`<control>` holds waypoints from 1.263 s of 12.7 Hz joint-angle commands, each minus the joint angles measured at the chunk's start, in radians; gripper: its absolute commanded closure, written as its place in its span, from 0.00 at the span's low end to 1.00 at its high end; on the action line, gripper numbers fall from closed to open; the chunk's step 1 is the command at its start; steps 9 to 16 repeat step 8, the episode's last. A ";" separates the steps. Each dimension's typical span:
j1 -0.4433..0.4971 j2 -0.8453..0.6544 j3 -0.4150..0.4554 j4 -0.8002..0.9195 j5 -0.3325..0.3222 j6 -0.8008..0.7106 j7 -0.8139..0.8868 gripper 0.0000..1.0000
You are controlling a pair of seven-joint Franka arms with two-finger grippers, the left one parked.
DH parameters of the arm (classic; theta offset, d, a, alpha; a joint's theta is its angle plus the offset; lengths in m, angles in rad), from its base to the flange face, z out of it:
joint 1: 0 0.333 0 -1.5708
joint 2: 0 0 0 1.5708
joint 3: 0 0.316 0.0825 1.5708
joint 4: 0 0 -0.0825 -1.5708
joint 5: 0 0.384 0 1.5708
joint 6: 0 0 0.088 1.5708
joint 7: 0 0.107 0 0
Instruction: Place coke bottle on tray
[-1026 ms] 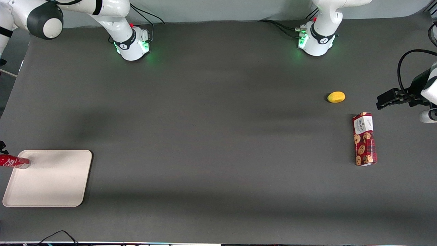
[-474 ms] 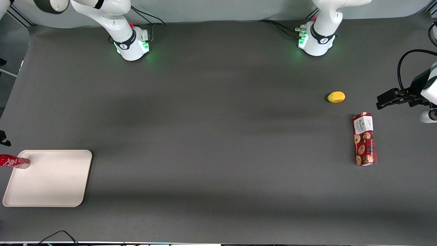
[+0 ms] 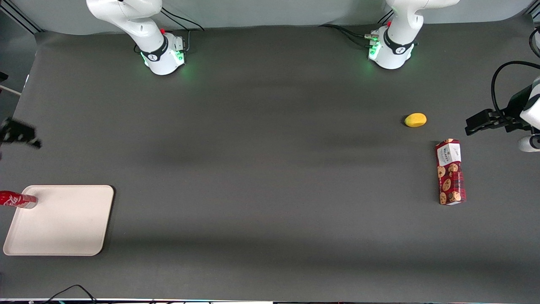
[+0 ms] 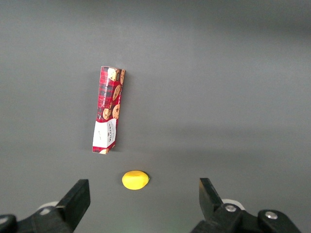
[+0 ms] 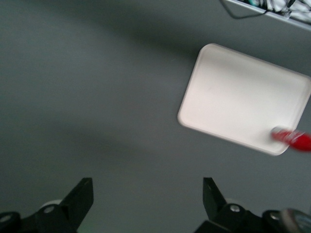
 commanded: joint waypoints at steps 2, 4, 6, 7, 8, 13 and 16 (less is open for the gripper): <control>-0.027 -0.272 0.175 -0.311 -0.030 0.030 0.267 0.00; -0.034 -0.271 0.192 -0.301 -0.030 0.029 0.350 0.00; -0.028 -0.207 0.216 -0.201 -0.016 0.020 0.477 0.00; -0.034 -0.187 0.241 -0.172 -0.024 -0.006 0.488 0.00; -0.037 -0.186 0.239 -0.172 -0.024 -0.014 0.496 0.00; -0.037 -0.186 0.239 -0.172 -0.024 -0.014 0.496 0.00; -0.037 -0.186 0.239 -0.172 -0.024 -0.014 0.496 0.00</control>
